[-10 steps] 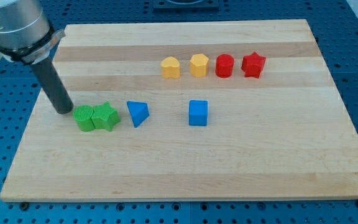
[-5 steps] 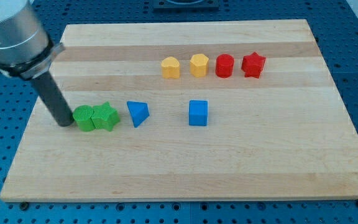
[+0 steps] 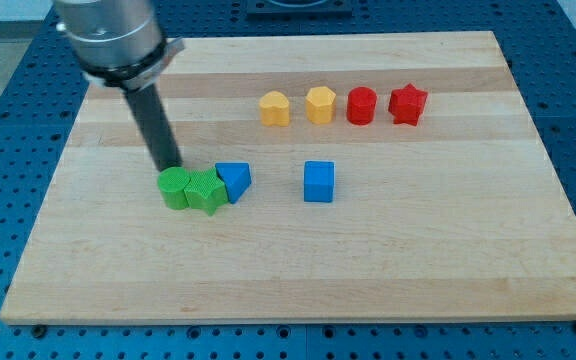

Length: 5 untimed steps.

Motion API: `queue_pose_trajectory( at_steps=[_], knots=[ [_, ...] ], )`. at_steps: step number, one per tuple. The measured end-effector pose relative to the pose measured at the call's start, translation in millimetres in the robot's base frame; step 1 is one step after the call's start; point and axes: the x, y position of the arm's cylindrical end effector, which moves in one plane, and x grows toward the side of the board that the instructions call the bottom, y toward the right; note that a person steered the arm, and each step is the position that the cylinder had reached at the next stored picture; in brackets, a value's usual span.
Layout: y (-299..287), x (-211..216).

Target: Push the green blocks into the triangle

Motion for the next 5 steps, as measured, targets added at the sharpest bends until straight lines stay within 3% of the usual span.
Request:
queue_pose_trajectory(
  at_steps=[5],
  knots=[
    [38.7, 15.3]
  ],
)
